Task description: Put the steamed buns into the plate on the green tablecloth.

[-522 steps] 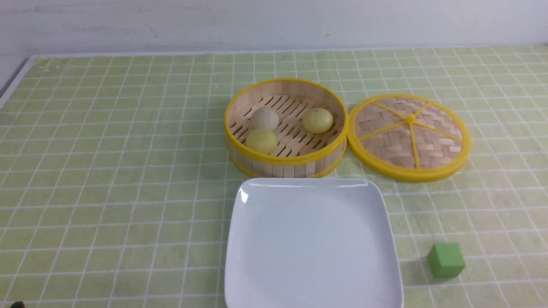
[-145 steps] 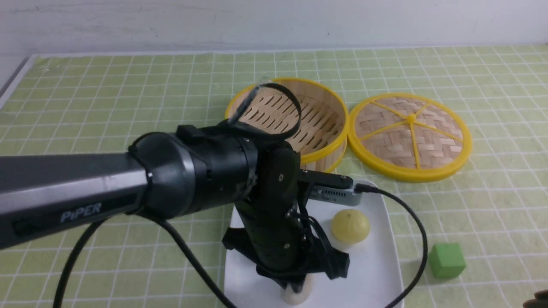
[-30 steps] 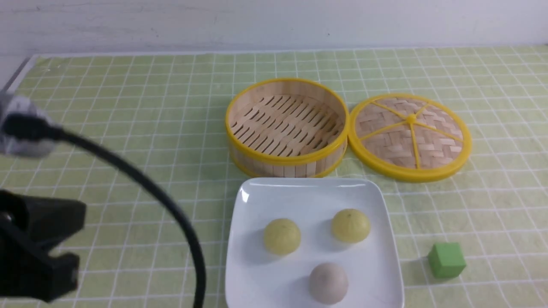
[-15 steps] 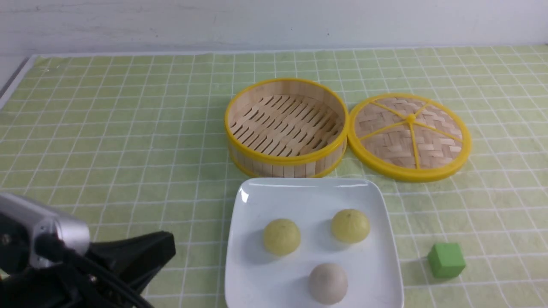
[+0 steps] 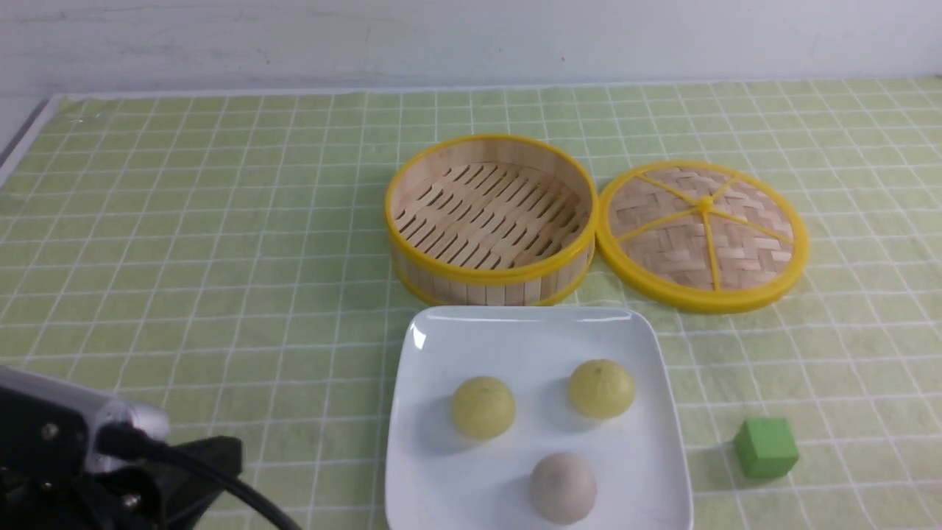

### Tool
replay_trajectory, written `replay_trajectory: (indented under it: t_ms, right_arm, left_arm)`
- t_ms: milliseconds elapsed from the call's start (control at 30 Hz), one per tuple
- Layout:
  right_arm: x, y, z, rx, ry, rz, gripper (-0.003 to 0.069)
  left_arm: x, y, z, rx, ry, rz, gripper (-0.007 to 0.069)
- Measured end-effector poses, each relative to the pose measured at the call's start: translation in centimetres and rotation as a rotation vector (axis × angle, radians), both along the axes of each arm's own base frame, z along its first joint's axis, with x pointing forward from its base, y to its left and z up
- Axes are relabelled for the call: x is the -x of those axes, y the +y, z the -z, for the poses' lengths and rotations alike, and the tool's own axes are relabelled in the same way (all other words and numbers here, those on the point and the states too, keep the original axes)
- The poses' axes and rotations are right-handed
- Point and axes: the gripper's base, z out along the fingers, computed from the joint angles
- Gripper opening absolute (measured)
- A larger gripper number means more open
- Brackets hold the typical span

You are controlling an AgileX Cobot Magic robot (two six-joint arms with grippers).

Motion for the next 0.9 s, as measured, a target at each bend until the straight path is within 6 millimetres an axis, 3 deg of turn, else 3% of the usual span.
replay_trajectory:
  t_ms: [200,433,667,900]
  right_arm:
    - [0.0,0.0,0.0,0.0,0.0,0.0,0.009]
    - [0.0,0.0,0.0,0.0,0.0,0.0,0.0099]
    - [0.0,0.0,0.0,0.0,0.0,0.0,0.0103]
    - [0.0,0.0,0.0,0.0,0.0,0.0,0.0111]
  left_arm:
    - [0.9,3.0,0.1,-0.085,-0.15,-0.141,0.0045]
    - [2.4,5.2,3.8,-0.132,-0.292,-0.389,0.0053]
    - [3.2,6.0,7.6,-0.147,-0.282,-0.51,0.0055]
    - [3.3,6.1,8.8,-0.145,-0.191,-0.525,0.0055]
